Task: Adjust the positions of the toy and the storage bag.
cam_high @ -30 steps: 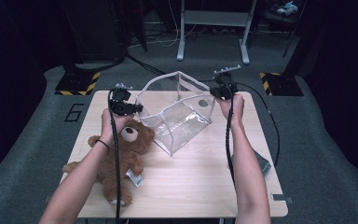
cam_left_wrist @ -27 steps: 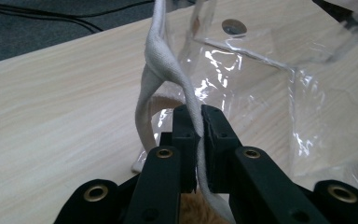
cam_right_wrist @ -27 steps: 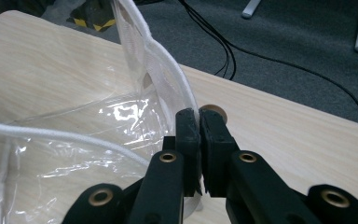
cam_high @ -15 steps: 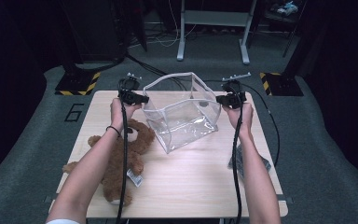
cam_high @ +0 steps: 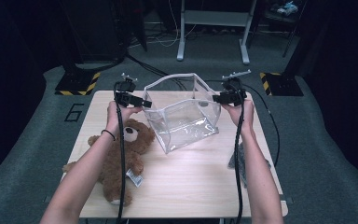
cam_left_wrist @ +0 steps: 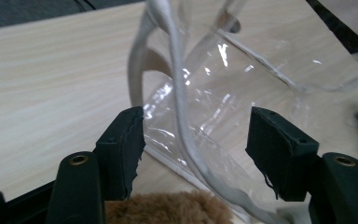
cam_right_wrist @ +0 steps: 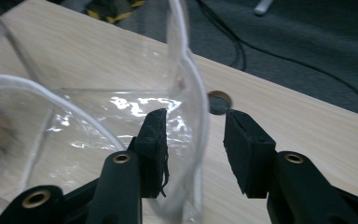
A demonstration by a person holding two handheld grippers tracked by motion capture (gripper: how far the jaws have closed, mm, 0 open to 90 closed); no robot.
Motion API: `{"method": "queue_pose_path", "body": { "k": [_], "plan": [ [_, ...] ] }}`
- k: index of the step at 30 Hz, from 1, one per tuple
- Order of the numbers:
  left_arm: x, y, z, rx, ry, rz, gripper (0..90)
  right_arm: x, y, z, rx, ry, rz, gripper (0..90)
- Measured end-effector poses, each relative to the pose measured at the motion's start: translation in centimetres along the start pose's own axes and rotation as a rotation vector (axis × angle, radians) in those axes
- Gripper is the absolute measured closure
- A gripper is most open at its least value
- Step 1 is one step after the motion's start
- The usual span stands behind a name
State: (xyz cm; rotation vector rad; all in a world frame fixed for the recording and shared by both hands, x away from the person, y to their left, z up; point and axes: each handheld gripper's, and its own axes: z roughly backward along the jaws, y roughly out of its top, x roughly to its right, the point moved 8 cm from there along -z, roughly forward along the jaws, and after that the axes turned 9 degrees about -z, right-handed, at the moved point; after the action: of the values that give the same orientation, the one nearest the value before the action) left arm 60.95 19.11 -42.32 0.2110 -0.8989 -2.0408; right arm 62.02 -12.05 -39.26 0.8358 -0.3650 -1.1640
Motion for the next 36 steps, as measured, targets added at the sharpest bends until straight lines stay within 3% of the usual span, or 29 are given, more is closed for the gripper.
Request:
{"method": "queue_pose_path", "body": {
  "k": [2, 4, 6, 7, 10, 15, 18, 21, 25, 28, 29, 31, 34, 36],
  "plan": [
    [0.5, -0.2, -0.1, -0.012, -0.031, 0.002, 43.6, 0.1, 0.5, -0.6, 0.0, -0.008, -0.006, 60.0],
    [0.8, -0.4, -0.2, -0.023, -0.034, -0.032, 53.8, 0.1, 0.9, -1.2, 0.012, -0.007, 0.01, 64.9],
    [0.6, -0.4, -0.3, -0.028, -0.022, -0.054, 65.5, 0.0, 0.8, -1.9, -0.022, 0.011, -0.004, 71.4],
    [0.5, -0.4, -0.3, -0.03, -0.023, -0.061, 70.8, 0.1, 0.8, -2.1, -0.028, -0.007, -0.003, 81.1],
    [0.3, -0.2, -0.5, -0.027, 0.0, -0.076, 80.6, 0.0, 0.9, -2.2, -0.03, -0.004, -0.017, 87.9],
    [-1.2, 0.1, -0.9, -0.041, 0.074, -0.095, 83.8, 0.5, 0.3, -1.4, -0.063, -0.038, -0.029, 88.3],
    [-2.0, 0.2, -1.2, -0.04, 0.061, -0.062, 83.7, 1.1, -0.4, -0.8, -0.073, -0.051, -0.062, 88.4],
    [-2.4, 0.4, -1.3, -0.041, 0.064, -0.05, 83.2, 1.3, -1.2, -0.1, -0.085, -0.047, -0.075, 88.4],
    [-2.6, 0.9, -1.3, -0.043, 0.112, -0.065, 79.9, 1.2, -2.1, 0.6, -0.085, -0.034, -0.086, 88.3],
    [-2.5, 1.1, -1.0, -0.041, 0.15, -0.064, 65.8, 0.6, -2.3, 0.7, -0.084, -0.028, -0.087, 87.9],
    [-2.3, 1.2, -0.9, -0.033, 0.142, -0.058, 56.9, 0.4, -2.3, 0.8, -0.086, -0.026, -0.081, 87.7],
    [-1.8, 1.3, -0.6, -0.022, 0.136, -0.047, 48.4, 0.0, -2.2, 0.9, -0.085, -0.022, -0.07, 86.0],
    [-1.2, 1.7, 0.0, 0.017, 0.129, -0.035, 37.5, -0.2, -1.7, 1.0, -0.063, -0.028, -0.059, 71.2],
    [-0.8, 1.9, 0.3, 0.022, 0.132, -0.04, 34.4, -0.2, -1.1, 1.2, -0.034, -0.031, -0.053, 67.2]
  ]
}}
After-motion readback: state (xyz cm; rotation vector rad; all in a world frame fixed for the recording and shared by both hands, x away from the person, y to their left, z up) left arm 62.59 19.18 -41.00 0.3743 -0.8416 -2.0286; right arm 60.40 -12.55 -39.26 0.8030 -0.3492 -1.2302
